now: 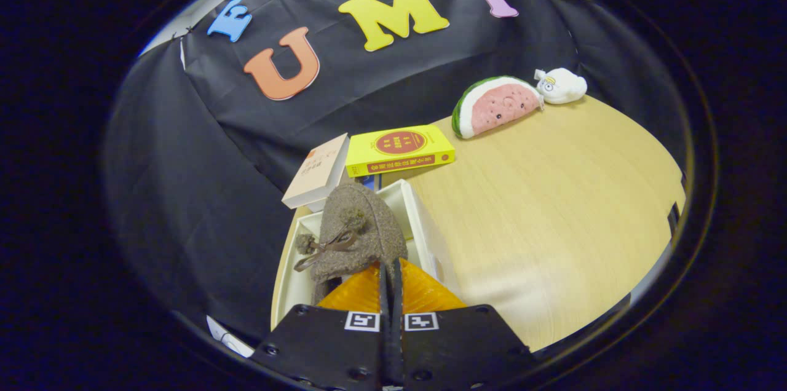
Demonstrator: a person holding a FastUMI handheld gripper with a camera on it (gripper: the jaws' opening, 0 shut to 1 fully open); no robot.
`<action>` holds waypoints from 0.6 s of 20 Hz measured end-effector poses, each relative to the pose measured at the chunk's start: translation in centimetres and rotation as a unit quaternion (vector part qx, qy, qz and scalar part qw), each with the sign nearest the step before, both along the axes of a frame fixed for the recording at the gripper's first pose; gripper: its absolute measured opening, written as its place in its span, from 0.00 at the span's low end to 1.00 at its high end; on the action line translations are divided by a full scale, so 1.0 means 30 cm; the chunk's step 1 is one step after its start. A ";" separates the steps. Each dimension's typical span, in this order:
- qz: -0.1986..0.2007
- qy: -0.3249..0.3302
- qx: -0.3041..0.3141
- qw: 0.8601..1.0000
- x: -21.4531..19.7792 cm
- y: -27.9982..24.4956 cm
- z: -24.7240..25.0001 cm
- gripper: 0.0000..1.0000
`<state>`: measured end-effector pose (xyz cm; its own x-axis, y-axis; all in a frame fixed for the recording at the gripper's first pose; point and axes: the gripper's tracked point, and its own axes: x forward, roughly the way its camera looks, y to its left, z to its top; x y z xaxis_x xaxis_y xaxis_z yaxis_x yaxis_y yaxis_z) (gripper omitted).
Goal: Open the storage box then place both shoes into the box .Put the left shoe in first, then the right shoe, with the right side of both shoes facing outward in a uniform manner.
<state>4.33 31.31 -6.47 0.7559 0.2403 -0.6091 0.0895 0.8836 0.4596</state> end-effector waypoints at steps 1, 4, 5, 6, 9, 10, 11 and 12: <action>-0.001 0.002 0.004 1.000 -0.001 0.008 -0.016 0.00; 0.001 0.004 0.008 1.000 -0.009 0.026 -0.052 0.00; 0.002 0.002 0.004 1.000 -0.005 0.032 -0.054 0.00; 0.003 -0.004 -0.003 1.000 -0.007 0.033 -0.052 0.02; 0.013 -0.017 -0.012 1.000 -0.012 0.056 -0.039 0.10; 0.015 -0.021 -0.016 1.000 -0.012 0.061 -0.034 0.18; 0.017 -0.027 -0.019 0.999 -0.013 0.055 -0.030 0.20; 0.021 -0.034 -0.023 0.999 -0.020 0.077 -0.049 0.24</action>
<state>3.73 33.61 -7.94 0.7860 0.2457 -0.5673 0.0212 0.9064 0.4220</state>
